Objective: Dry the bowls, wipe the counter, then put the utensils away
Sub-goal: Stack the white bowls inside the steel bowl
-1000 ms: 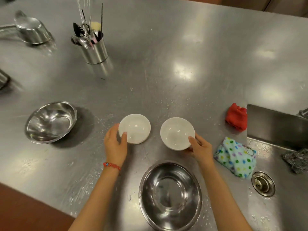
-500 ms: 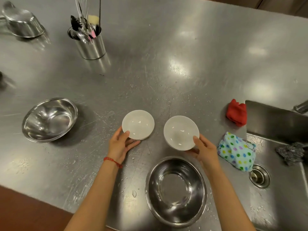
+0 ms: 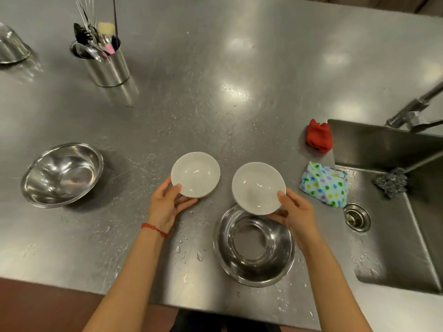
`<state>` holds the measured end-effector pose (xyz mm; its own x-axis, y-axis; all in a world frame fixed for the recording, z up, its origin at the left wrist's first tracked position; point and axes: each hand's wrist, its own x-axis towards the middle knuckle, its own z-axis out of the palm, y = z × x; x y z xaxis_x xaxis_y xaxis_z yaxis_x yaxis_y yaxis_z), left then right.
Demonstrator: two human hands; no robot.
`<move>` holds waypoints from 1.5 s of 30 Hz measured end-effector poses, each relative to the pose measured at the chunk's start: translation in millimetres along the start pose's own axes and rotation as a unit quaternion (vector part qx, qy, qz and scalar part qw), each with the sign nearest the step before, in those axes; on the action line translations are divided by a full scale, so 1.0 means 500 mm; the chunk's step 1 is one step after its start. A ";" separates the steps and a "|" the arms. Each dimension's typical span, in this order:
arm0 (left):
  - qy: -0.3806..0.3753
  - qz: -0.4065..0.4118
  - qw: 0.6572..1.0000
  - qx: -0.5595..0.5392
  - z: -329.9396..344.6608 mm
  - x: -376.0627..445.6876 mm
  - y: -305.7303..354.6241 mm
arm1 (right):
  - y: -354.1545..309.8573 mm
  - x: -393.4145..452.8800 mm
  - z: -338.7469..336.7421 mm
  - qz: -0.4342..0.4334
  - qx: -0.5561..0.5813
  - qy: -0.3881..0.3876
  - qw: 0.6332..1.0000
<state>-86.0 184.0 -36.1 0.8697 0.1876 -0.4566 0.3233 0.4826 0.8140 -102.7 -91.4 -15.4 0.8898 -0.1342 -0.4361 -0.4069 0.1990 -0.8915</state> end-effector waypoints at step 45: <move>-0.115 -0.070 0.946 0.294 0.146 -0.193 -0.058 | 0.117 -0.154 -0.093 0.011 -0.102 0.096 0.990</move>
<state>-152.3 89.5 10.4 0.8395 -0.0667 -0.5393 0.5339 -0.0839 0.8414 -204.5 -114.8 -39.7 0.8331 -0.3174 -0.4530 -0.4759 0.0061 -0.8795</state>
